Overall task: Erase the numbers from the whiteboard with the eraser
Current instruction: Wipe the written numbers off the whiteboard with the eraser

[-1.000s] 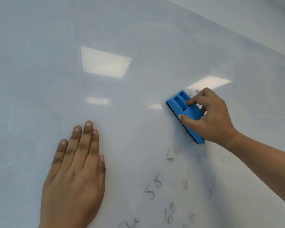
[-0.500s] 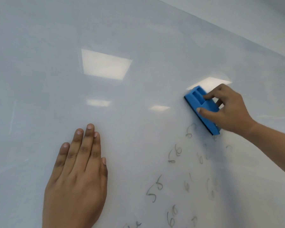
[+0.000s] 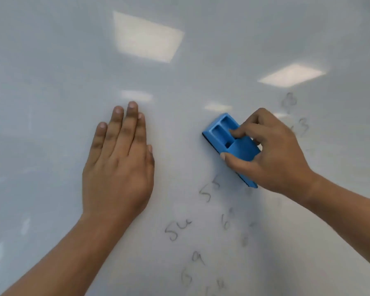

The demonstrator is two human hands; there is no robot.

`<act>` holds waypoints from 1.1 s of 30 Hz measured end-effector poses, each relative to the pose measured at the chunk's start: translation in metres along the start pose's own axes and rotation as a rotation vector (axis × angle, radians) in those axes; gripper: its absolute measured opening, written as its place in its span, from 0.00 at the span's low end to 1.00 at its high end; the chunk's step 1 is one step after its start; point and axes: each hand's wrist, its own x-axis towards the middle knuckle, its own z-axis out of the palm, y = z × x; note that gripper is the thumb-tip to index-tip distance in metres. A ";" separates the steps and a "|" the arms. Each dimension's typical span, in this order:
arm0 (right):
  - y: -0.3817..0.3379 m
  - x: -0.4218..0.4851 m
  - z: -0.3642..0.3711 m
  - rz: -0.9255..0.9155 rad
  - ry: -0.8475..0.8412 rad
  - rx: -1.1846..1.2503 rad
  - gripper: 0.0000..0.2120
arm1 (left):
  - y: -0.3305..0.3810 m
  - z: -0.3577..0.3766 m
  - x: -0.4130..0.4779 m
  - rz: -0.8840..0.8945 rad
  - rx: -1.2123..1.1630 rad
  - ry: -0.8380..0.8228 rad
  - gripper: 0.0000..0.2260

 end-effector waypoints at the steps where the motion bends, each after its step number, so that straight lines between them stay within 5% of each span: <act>1: -0.021 -0.022 0.012 -0.049 -0.031 -0.005 0.18 | -0.001 0.000 0.000 0.002 0.004 -0.005 0.24; 7: -0.075 -0.151 0.057 -0.341 -0.324 -0.074 0.14 | -0.004 0.002 -0.005 0.012 -0.016 -0.005 0.24; 13: -0.053 -0.129 0.050 0.009 -0.064 -0.004 0.19 | -0.005 0.003 -0.005 0.009 -0.001 0.001 0.24; 18: -0.063 -0.152 0.059 -0.261 -0.239 -0.015 0.17 | -0.005 0.002 -0.006 0.016 -0.002 -0.012 0.24; 24: -0.023 -0.105 0.039 0.113 0.075 -0.024 0.18 | -0.004 0.003 -0.007 0.017 -0.003 0.010 0.24; 29: -0.037 -0.123 0.046 -0.223 -0.174 -0.058 0.18 | -0.006 0.004 -0.006 0.019 -0.012 0.011 0.24; 33: -0.012 -0.089 0.031 0.038 0.000 -0.044 0.19 | -0.005 0.005 -0.007 0.017 -0.015 0.019 0.24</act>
